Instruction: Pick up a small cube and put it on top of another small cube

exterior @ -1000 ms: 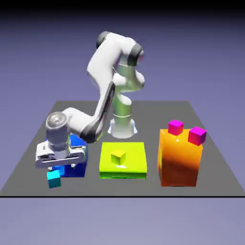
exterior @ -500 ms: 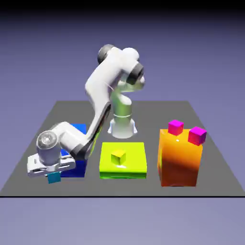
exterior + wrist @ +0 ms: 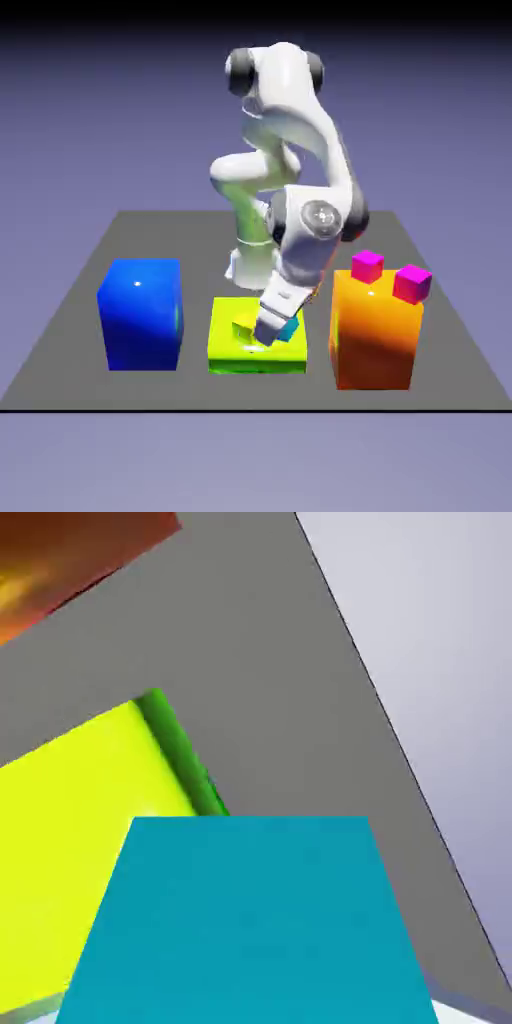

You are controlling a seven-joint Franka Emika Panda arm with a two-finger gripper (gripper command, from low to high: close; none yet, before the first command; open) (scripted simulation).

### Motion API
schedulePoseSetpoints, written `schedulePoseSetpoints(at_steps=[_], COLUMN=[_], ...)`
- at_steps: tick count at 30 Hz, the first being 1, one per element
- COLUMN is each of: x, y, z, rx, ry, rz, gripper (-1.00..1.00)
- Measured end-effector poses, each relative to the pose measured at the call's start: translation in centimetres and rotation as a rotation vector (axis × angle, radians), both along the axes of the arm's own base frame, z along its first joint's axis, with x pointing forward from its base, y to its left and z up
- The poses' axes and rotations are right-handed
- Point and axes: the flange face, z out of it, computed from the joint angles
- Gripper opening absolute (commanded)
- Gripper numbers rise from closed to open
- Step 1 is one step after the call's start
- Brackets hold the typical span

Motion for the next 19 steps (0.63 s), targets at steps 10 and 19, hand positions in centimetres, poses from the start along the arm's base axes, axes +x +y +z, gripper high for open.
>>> schedulePoseSetpoints(at_steps=[10, 19], x=[-16.0, -16.3], y=[17.1, 15.9], z=[11.8, 7.4], rx=[-0.135, -0.146], ry=[-0.177, -0.19], rz=[0.57, 0.593], gripper=[-1.0, 1.0])
